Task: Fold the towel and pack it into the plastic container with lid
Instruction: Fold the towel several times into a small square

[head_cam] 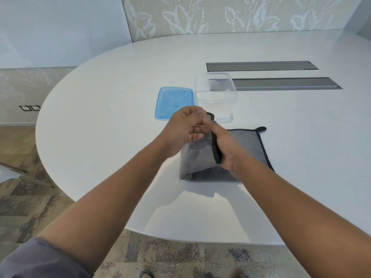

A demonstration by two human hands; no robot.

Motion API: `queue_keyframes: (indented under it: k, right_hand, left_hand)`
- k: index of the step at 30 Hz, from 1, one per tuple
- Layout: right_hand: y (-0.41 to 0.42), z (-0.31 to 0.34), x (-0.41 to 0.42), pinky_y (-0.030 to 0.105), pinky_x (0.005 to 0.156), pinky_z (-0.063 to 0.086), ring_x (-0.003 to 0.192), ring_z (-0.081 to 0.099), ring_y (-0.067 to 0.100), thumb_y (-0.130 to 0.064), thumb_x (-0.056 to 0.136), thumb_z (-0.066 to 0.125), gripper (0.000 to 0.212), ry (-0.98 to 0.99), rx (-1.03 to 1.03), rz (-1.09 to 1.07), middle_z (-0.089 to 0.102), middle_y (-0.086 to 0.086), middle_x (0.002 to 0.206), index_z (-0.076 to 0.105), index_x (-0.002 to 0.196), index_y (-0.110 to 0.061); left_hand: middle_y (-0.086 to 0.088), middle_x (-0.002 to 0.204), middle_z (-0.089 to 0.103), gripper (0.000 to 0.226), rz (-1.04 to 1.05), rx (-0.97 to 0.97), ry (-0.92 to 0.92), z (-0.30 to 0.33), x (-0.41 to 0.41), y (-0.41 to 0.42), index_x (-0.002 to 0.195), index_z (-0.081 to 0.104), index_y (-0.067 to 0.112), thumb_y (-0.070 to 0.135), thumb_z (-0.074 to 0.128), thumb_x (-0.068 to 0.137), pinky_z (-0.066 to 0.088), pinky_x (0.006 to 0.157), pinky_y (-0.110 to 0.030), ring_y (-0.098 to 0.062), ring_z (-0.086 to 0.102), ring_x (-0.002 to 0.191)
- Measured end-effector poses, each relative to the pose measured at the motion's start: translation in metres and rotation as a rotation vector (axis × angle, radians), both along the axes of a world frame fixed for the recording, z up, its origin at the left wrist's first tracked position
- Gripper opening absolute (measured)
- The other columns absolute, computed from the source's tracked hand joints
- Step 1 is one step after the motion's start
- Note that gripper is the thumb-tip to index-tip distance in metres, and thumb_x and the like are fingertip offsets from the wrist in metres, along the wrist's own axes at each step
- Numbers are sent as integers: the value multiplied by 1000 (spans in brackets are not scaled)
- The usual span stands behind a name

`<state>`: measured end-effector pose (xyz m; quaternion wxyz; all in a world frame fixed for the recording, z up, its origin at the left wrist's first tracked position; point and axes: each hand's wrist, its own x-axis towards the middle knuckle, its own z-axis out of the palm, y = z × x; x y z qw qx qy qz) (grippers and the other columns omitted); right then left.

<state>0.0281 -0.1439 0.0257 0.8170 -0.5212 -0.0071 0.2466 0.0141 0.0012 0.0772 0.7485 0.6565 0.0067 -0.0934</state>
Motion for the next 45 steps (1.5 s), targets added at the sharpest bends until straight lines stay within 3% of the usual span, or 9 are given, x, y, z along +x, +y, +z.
queue_keyframes:
  k: [3,7,10,14,21,27,32,39,45]
  right_hand:
    - [-23,1,5,40,79,62,99,74,33,-9,96,56,29,2,-143,-101,76,18,110,69,121,-4]
    - [-49,5,12,40,67,63,83,77,27,-2,99,48,27,35,-233,-215,78,16,99,70,115,-5]
    - [-68,10,19,37,60,62,74,75,24,-4,94,53,23,18,-346,-312,79,12,91,73,106,-9]
    - [-95,6,24,30,51,57,62,72,19,-3,86,54,23,38,-525,-428,77,4,74,74,91,-13]
    - [-106,-14,21,30,59,50,71,64,24,2,85,44,24,-42,-823,-381,67,12,88,67,90,-4]
    - [-115,-8,19,31,54,34,64,45,22,-4,71,36,18,-122,-973,-460,53,2,71,52,77,-8]
    - [-123,-12,16,40,70,48,84,61,30,-5,77,34,37,-160,-1129,-360,65,7,98,60,104,-5]
    - [-130,-9,20,42,71,47,91,58,33,-3,90,37,26,-316,-1576,-74,58,15,110,45,114,-10]
    - [-124,-34,9,40,70,43,89,54,33,-13,93,42,74,-388,-1819,-104,35,12,145,11,159,-25]
  left_hand:
    - [8,121,67,46,124,305,-318,-28,-19,-13,121,61,28,53,70,84,52,90,-26,-11,62,109]
    - [11,154,41,104,24,900,-664,-70,-44,-10,152,35,31,81,69,67,29,116,-32,-15,35,144]
    - [-2,165,32,93,26,1130,-787,-87,-50,-15,158,29,23,56,71,81,26,119,-48,-27,28,152]
    - [-9,167,27,86,-4,1158,-646,-95,-55,-23,160,26,19,17,65,83,26,120,-52,-34,23,153]
    - [-11,172,9,68,-193,1247,-502,-103,-55,-25,160,27,15,15,49,96,8,124,-33,-33,14,156]
    - [-15,171,7,68,-315,1371,-553,-101,-48,-36,161,19,11,9,44,98,14,126,-43,-36,4,157]
    - [-15,171,10,71,-356,1428,-585,-101,-40,-40,162,17,12,9,46,96,13,126,-45,-36,5,157]
    - [-6,173,6,72,-393,1329,-506,-105,-42,-37,163,14,24,26,43,97,9,127,-43,-30,-3,158]
    - [-6,173,-1,75,-407,1288,-505,-107,-46,-38,163,13,28,15,41,95,6,127,-45,-31,-10,157]
